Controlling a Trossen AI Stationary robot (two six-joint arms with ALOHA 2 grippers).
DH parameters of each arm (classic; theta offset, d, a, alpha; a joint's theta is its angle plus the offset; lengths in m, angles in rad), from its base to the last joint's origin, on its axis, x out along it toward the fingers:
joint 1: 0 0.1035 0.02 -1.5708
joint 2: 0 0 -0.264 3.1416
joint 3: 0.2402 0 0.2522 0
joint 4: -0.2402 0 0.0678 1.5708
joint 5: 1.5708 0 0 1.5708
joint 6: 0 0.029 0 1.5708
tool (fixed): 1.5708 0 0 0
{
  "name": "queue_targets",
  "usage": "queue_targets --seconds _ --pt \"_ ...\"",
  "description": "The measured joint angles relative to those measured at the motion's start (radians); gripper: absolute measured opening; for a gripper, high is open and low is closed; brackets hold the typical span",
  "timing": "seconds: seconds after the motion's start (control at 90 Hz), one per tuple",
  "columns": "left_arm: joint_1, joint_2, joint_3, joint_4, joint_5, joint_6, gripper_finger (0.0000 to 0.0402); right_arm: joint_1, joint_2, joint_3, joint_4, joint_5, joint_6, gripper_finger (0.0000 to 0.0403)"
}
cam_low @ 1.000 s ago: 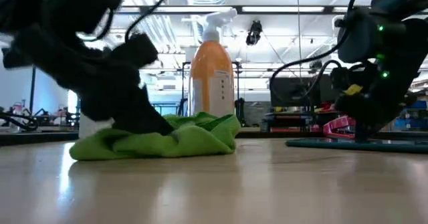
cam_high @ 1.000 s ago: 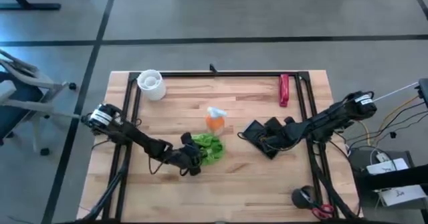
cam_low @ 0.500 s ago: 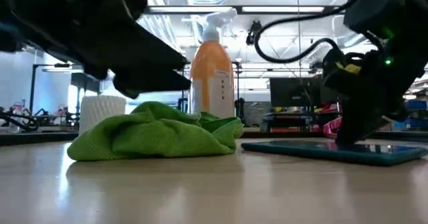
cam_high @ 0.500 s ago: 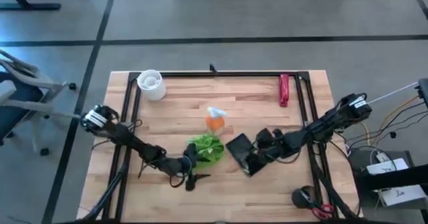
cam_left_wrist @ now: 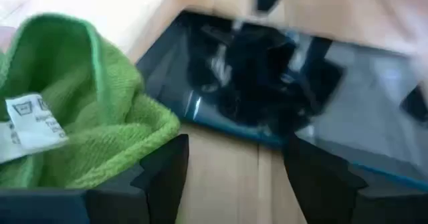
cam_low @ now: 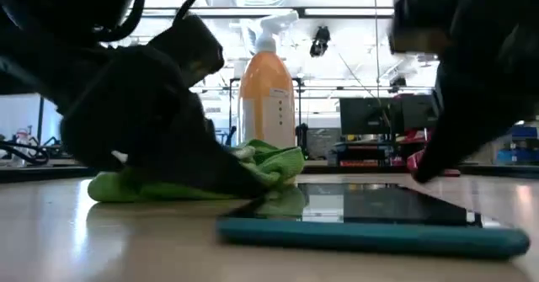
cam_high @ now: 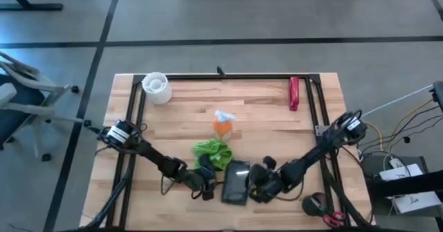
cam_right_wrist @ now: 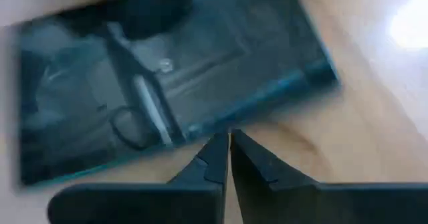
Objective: Apply microfiber cloth
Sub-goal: Wipe the blue tablet with the green microfiber cloth
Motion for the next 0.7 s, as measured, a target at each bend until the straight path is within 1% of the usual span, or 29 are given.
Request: queue_targets --seconds 0.078,0.2,0.333,0.533,0.611,0.7 --pt "0.001 -0.001 0.007 -0.037 -0.001 -0.014 0.0212 0.019 0.014 0.057 -0.066 0.02 -0.11 0.0" --pt "0.002 0.0 0.002 -0.039 -0.003 -0.014 0.0205 0.063 0.028 0.148 -0.195 0.069 -0.255 0.0" --pt "0.004 0.0 -0.004 -0.04 -0.004 -0.014 0.0198 0.093 0.067 0.225 -0.313 0.069 -0.331 0.0" --pt "0.005 0.003 -0.012 -0.027 -0.005 -0.008 0.0189 0.102 0.189 0.32 -0.339 0.04 -0.462 0.0001" --pt "0.004 0.01 -0.017 -0.005 -0.009 -0.004 0.0186 0.101 0.236 0.362 -0.4 0.039 -0.494 0.0012" --pt "0.003 0.017 -0.019 0.01 -0.008 0.005 0.0183 0.101 0.291 0.422 -0.468 0.045 -0.532 0.0038"
